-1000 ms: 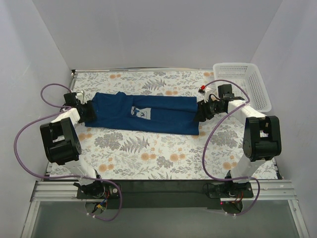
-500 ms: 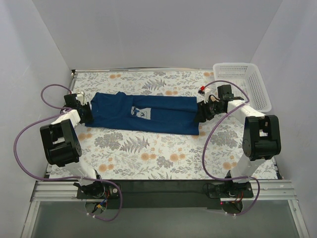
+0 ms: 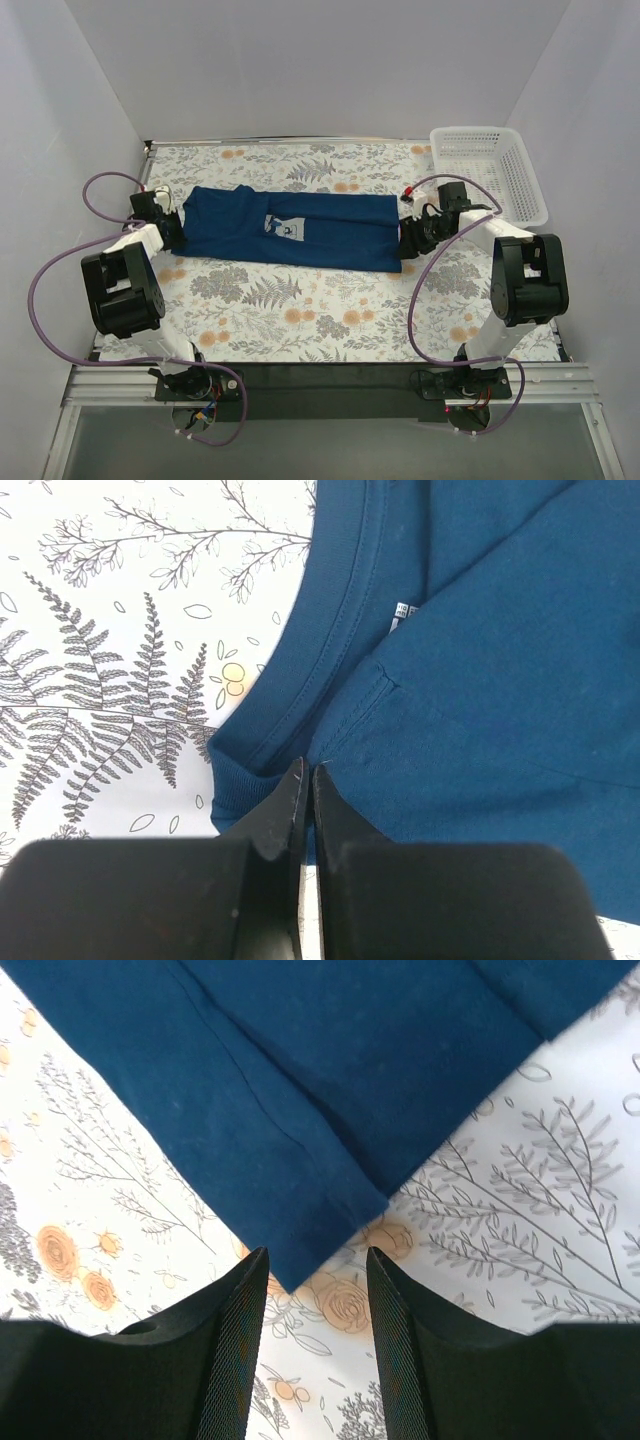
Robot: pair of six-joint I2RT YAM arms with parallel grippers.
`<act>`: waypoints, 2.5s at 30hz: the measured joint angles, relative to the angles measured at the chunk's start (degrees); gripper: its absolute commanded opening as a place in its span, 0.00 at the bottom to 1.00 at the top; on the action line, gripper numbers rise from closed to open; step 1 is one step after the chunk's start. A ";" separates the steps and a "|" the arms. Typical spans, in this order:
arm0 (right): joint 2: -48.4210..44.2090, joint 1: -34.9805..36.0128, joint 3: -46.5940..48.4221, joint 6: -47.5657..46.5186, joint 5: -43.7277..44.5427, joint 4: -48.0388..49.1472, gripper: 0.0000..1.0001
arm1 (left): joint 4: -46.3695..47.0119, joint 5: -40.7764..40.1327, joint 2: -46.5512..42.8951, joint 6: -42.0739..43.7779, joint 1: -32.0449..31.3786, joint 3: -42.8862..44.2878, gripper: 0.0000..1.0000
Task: Fold and stack the t-shirts
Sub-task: Fold the tshirt
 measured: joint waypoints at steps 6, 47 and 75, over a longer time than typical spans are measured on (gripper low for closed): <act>-0.81 0.00 -0.81 2.21 3.02 1.38 0.44 | 0.87 -0.17 -0.63 -0.02 0.00 -0.61 0.00; -2.40 0.33 -3.69 1.92 4.66 -0.76 0.01 | 5.38 -2.49 -10.91 -0.76 -0.02 -7.87 0.00; -5.31 -1.22 -5.40 -4.92 5.51 -4.17 0.01 | 5.97 -7.93 -10.49 -0.35 -0.17 -12.26 0.00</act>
